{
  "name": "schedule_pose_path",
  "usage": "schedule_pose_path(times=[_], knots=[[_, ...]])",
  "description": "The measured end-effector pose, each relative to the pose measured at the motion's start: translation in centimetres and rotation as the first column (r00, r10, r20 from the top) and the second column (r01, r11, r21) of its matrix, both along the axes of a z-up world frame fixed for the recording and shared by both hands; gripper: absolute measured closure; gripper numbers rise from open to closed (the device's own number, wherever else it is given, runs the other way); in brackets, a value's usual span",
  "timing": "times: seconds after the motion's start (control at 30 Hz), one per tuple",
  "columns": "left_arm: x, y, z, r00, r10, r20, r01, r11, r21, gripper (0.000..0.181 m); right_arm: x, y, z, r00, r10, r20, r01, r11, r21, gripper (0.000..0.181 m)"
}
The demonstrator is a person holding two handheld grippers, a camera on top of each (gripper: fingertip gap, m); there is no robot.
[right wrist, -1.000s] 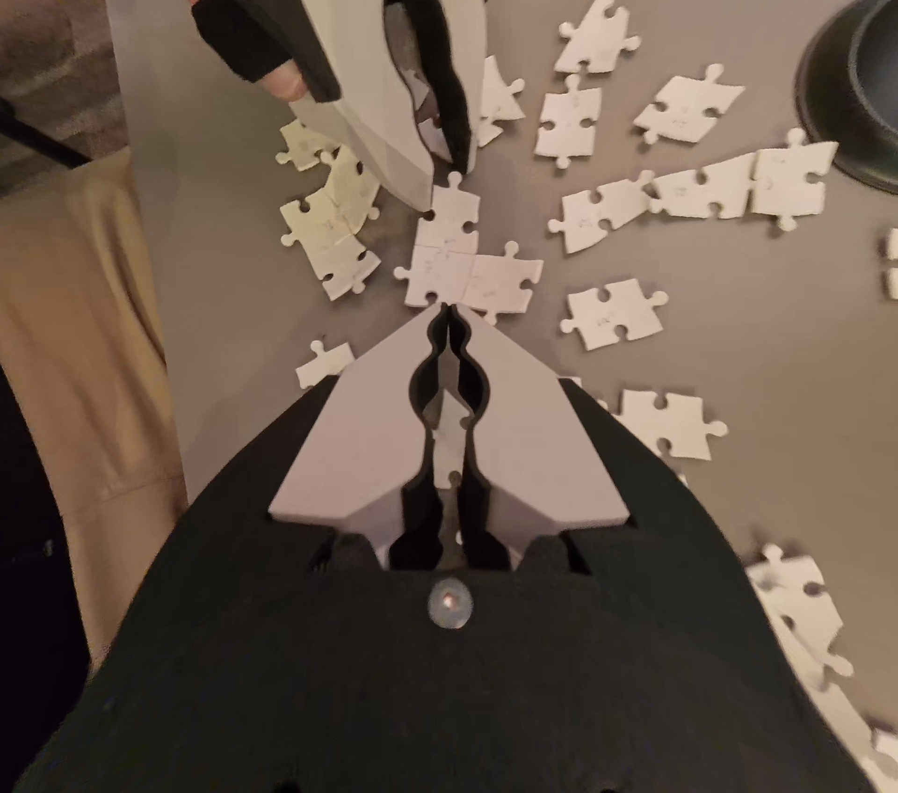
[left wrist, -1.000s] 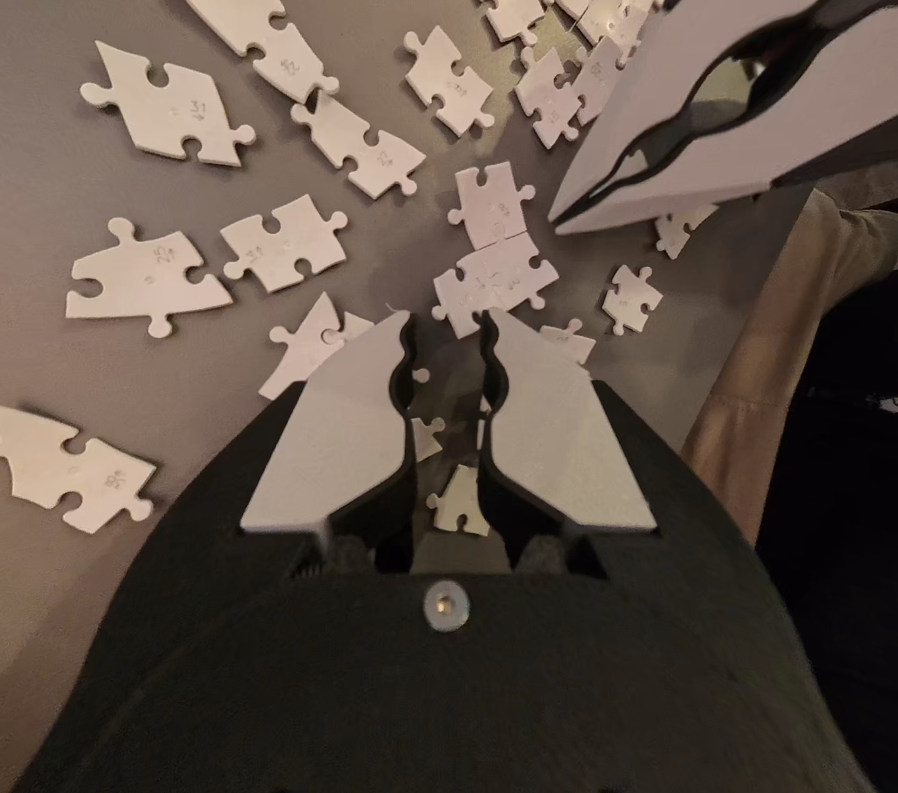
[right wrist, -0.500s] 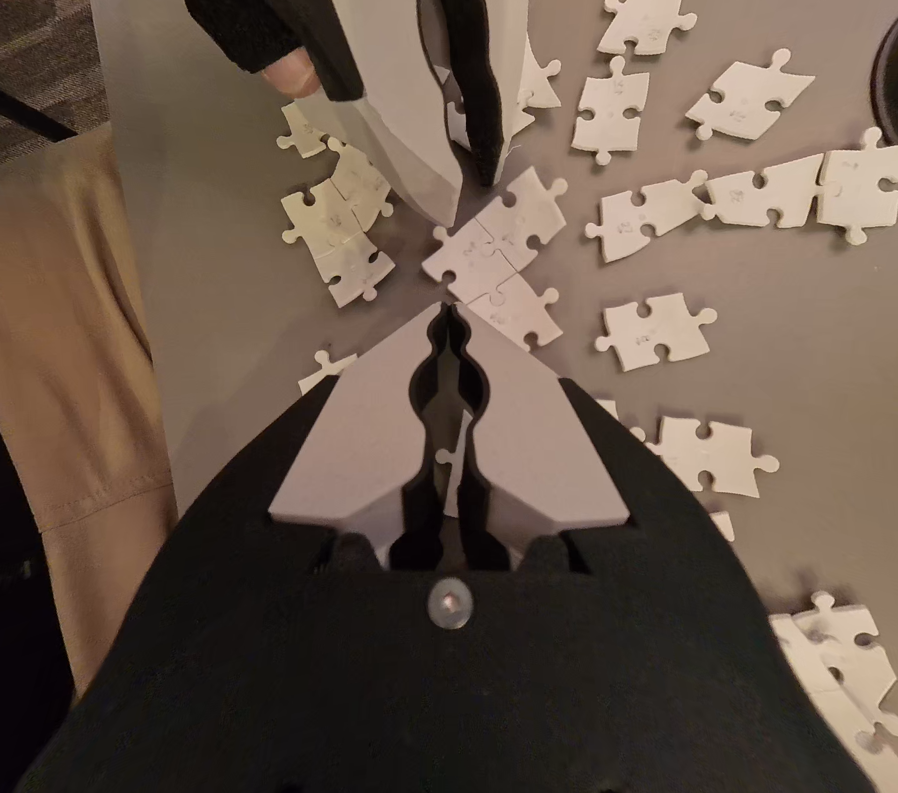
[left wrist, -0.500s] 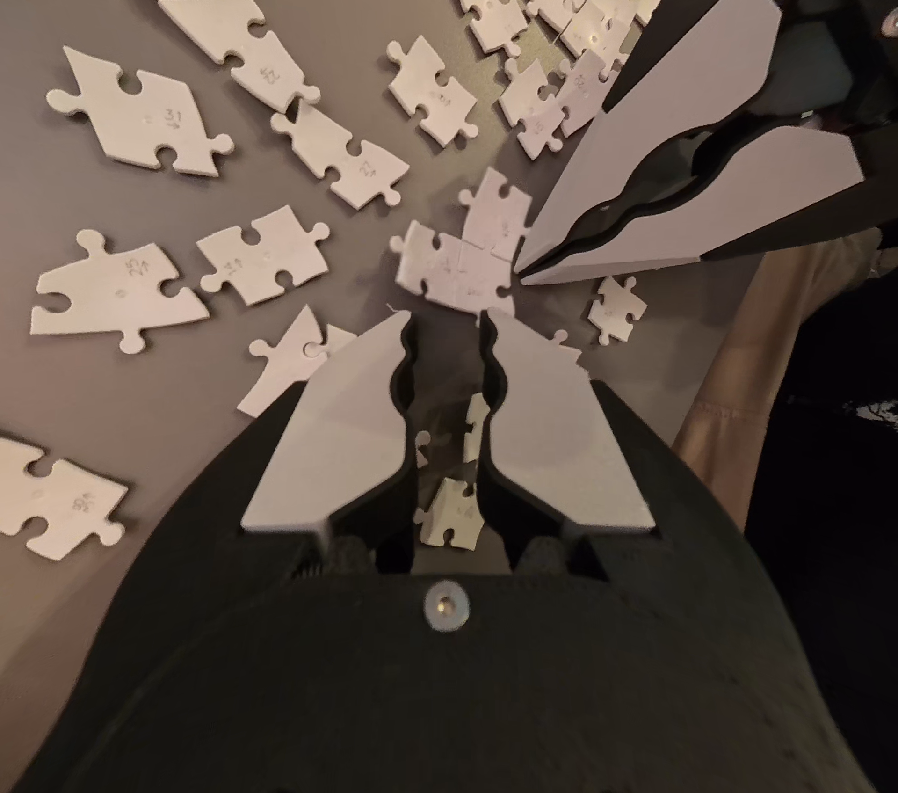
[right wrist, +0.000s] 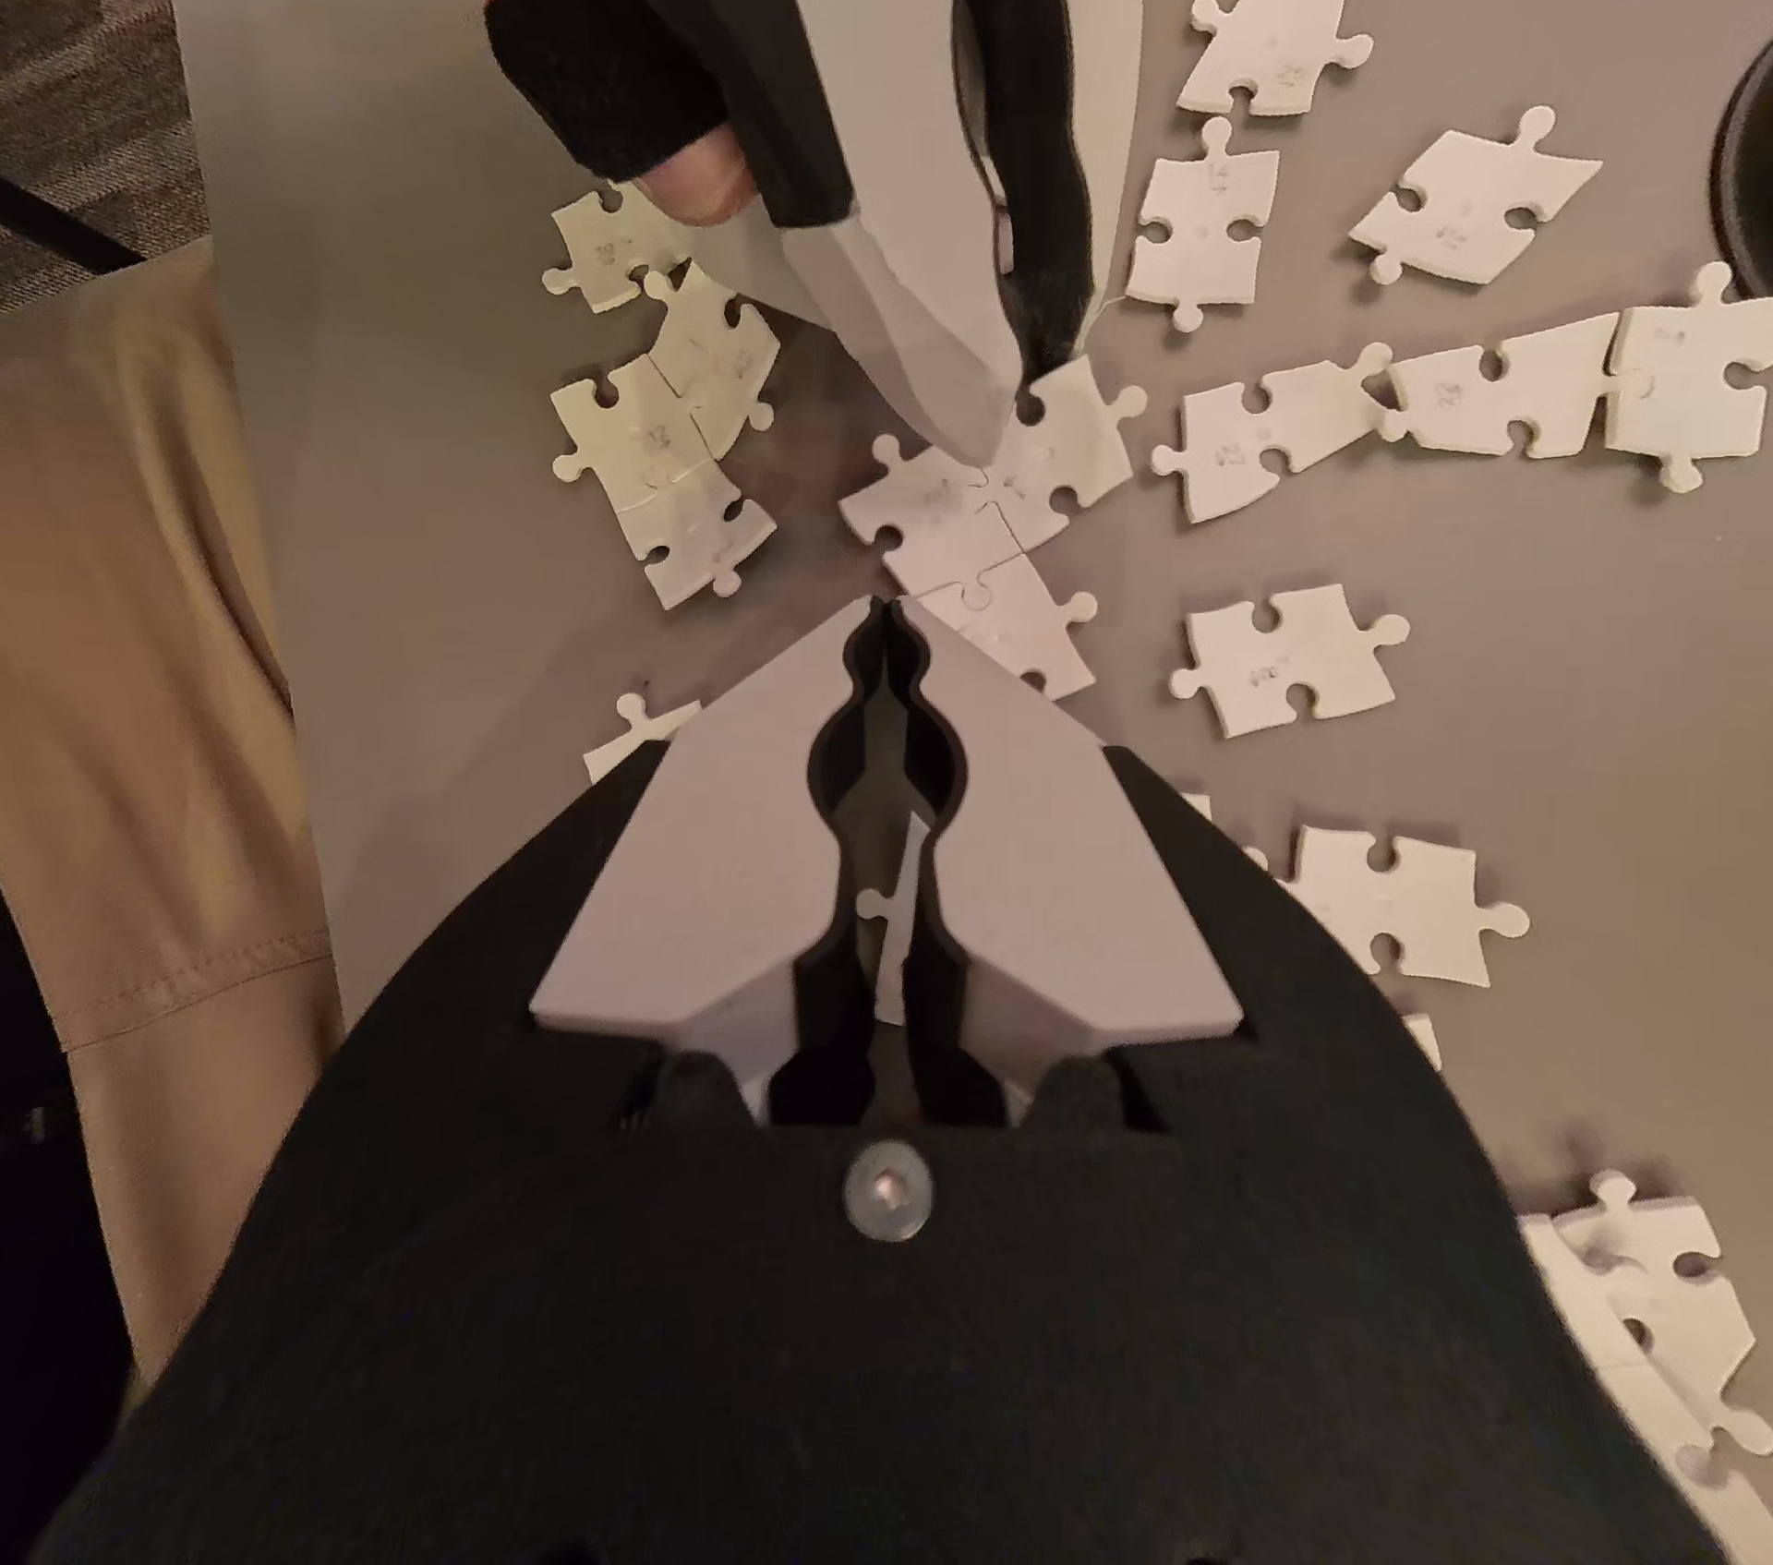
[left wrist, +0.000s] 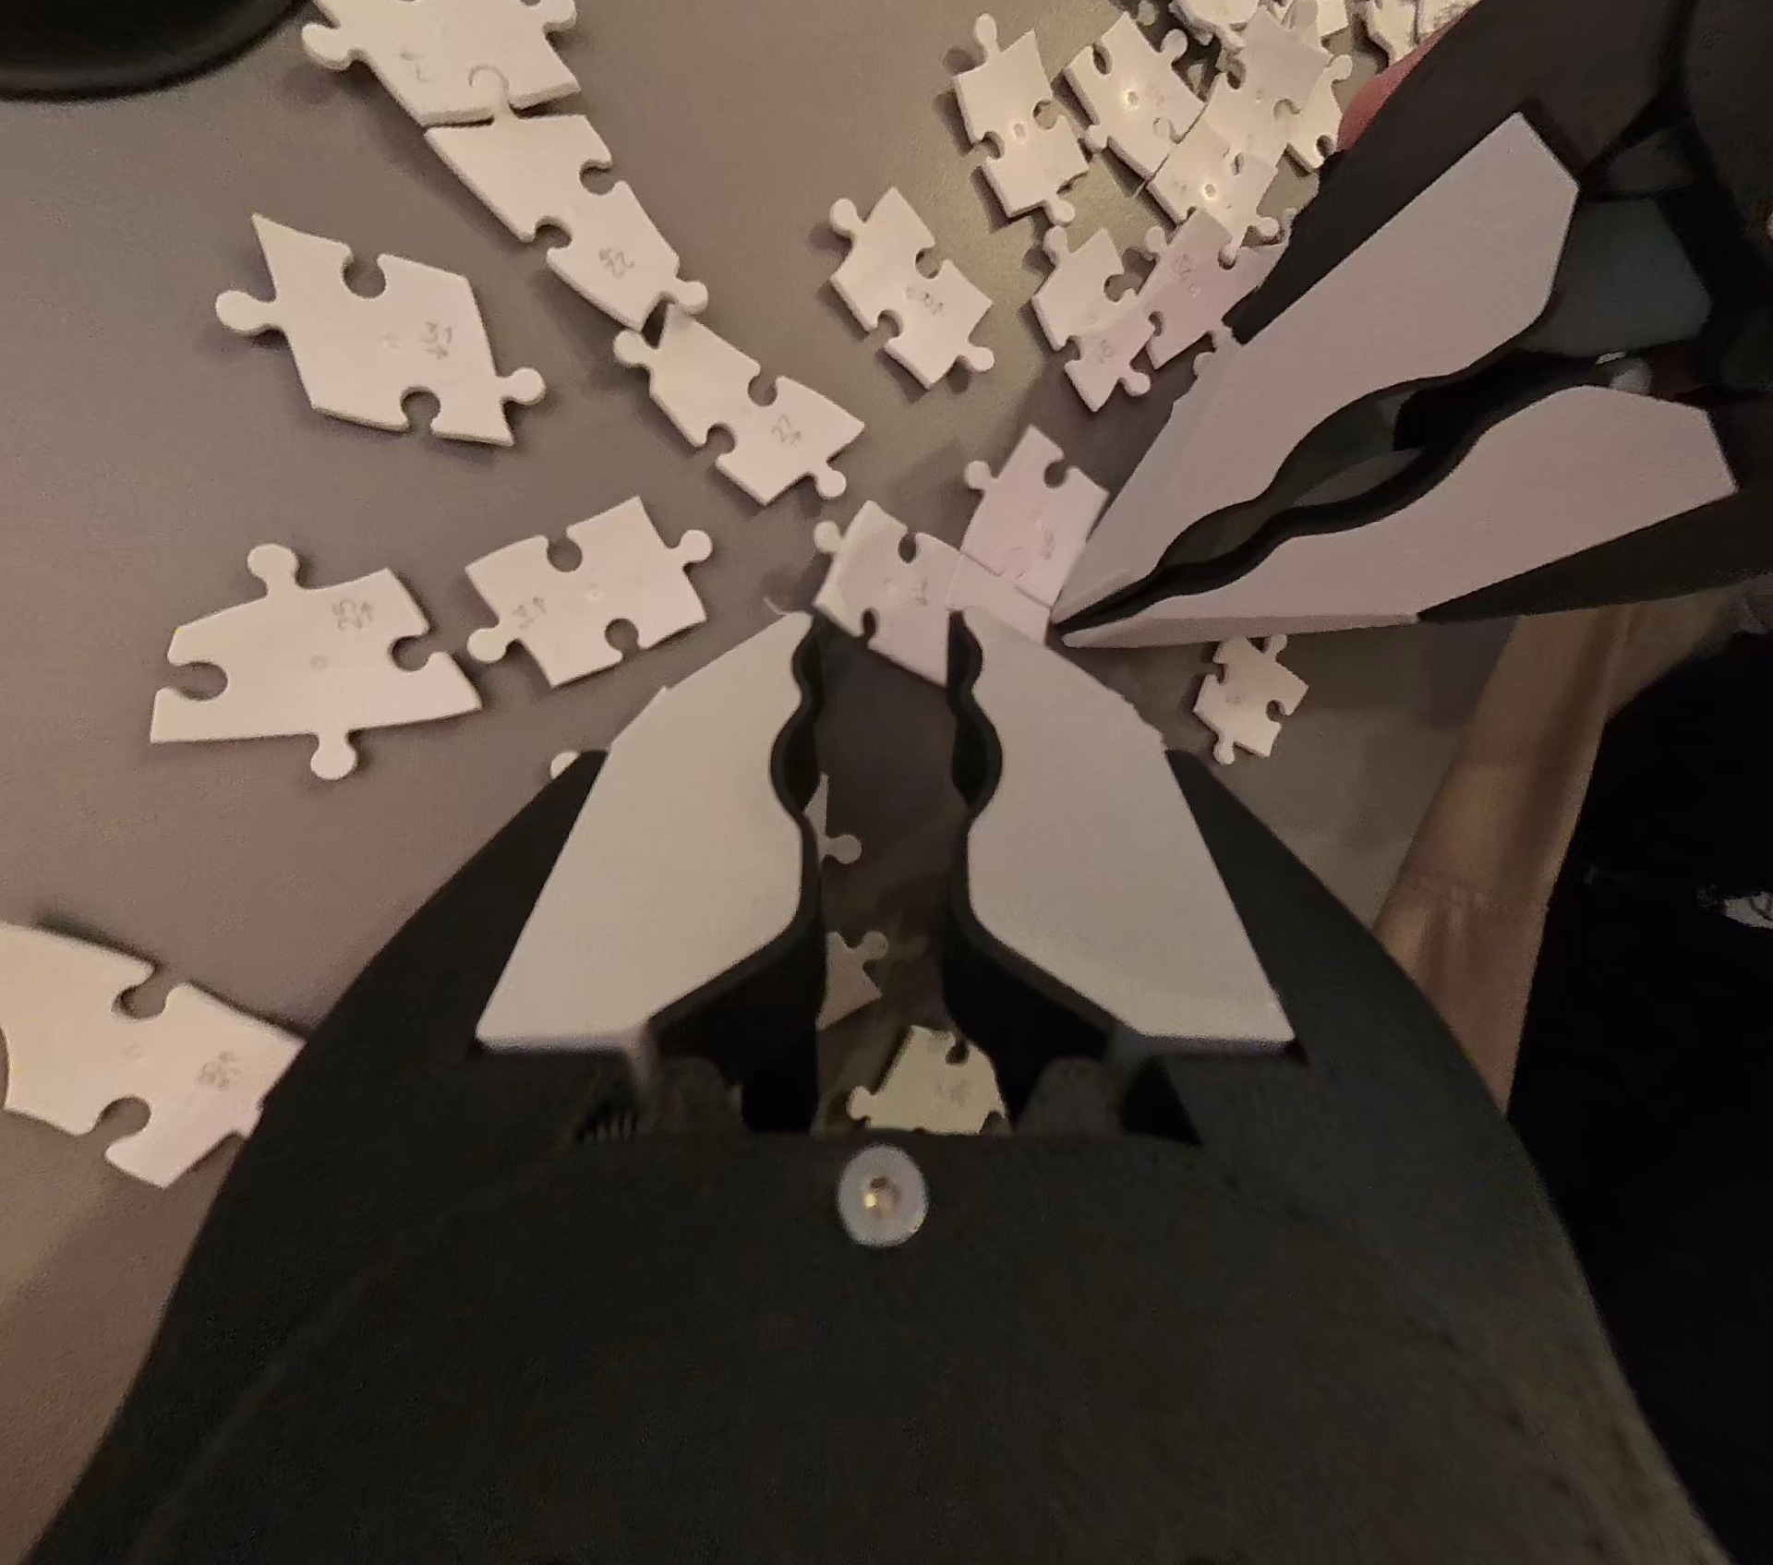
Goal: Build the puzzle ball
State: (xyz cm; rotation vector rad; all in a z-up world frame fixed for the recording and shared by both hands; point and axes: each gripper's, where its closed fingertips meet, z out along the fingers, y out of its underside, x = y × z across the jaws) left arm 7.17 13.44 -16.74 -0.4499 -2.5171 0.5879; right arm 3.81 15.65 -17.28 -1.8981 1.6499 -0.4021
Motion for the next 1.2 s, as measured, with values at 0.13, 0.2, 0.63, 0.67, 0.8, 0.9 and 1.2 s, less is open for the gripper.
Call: schedule_pose_path(times=[0.13, 0.2, 0.63, 0.67, 0.8, 0.9, 1.2], knots=[[-0.1, -0.3, 0.1, 1.0, 0.009, -0.023, -0.009, 1.0, -0.009, 0.169, 0.0, 0.0, 0.0, 1.0, 0.002, 0.001, -0.002, 1.0, 0.001, 0.181], [0.1, -0.4, 0.2, 0.999, 0.022, -0.029, -0.022, 1.0, -0.016, 0.175, 0.0, 0.0, 0.0, 1.0, 0.004, 0.0, -0.004, 1.0, 0.0, 0.181], [1.4, -0.5, 1.1, 0.99, 0.112, -0.083, -0.117, 0.991, -0.059, 0.18, -0.6, -0.7, 1.8, 1.0, -0.014, 0.028, 0.012, 0.999, 0.053, 0.181], [1.5, -0.5, 1.3, 0.989, 0.115, -0.088, -0.121, 0.99, -0.066, 0.18, -0.7, -0.9, 2.0, 0.999, -0.021, 0.031, 0.019, 0.998, 0.055, 0.181], [1.9, -0.8, 2.1, 0.982, 0.144, -0.121, -0.157, 0.982, -0.102, 0.18, -1.0, -1.1, 2.9, 0.998, -0.045, 0.046, 0.039, 0.992, 0.119, 0.181], [2.1, -1.1, 2.7, 0.975, 0.163, -0.148, -0.183, 0.975, -0.129, 0.18, -1.1, -1.1, 3.3, 0.997, -0.066, 0.05, 0.055, 0.981, 0.185, 0.173], [1.9, -2.2, 6.1, 0.937, 0.191, -0.294, -0.266, 0.933, -0.242, 0.181, -0.3, -0.2, 4.6, 0.965, -0.246, 0.091, 0.172, 0.857, 0.486, 0.166]])
